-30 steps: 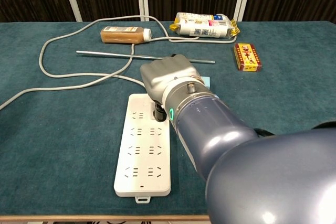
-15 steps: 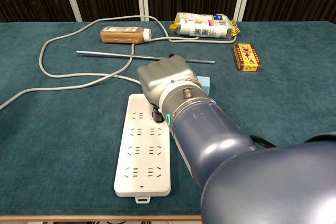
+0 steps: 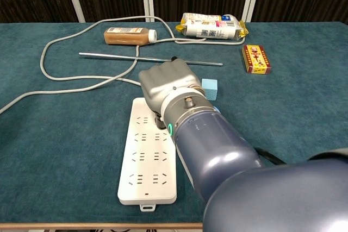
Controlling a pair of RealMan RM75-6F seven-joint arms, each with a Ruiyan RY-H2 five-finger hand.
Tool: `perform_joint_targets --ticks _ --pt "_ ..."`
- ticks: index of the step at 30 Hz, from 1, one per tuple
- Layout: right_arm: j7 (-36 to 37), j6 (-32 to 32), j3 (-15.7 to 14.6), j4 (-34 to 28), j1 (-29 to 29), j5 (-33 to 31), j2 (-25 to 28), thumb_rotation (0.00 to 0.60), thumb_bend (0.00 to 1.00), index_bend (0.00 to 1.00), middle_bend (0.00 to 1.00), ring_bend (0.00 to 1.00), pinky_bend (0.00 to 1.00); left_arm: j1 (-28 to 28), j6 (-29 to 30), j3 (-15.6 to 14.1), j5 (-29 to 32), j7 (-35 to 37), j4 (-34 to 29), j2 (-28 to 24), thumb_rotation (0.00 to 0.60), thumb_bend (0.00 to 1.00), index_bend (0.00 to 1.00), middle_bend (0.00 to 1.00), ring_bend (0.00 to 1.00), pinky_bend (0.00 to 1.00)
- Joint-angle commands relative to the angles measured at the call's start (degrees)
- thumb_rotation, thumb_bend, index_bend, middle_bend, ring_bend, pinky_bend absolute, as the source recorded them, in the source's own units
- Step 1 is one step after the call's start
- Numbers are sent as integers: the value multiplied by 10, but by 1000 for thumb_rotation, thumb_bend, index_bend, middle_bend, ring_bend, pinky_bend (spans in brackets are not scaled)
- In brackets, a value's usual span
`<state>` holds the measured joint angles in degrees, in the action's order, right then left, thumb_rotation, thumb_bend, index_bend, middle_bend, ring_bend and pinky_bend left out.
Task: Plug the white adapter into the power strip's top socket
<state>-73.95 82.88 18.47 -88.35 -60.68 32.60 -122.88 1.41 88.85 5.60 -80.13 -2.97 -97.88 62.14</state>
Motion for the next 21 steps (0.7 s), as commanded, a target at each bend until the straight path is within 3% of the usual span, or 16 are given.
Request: perform_joint_targets --ticks 1,21 --pt "-2 -1 0 2 1 0 -2 600 561 702 567 395 46 0 0 0 0 1 0 0 600 123 108 0 0 0" --pt "-6 -26 17 7 11 -16 -2 600 561 715 573 405 55 1 -1 0 1 -3 0 1 600 124 109 0 0 0"
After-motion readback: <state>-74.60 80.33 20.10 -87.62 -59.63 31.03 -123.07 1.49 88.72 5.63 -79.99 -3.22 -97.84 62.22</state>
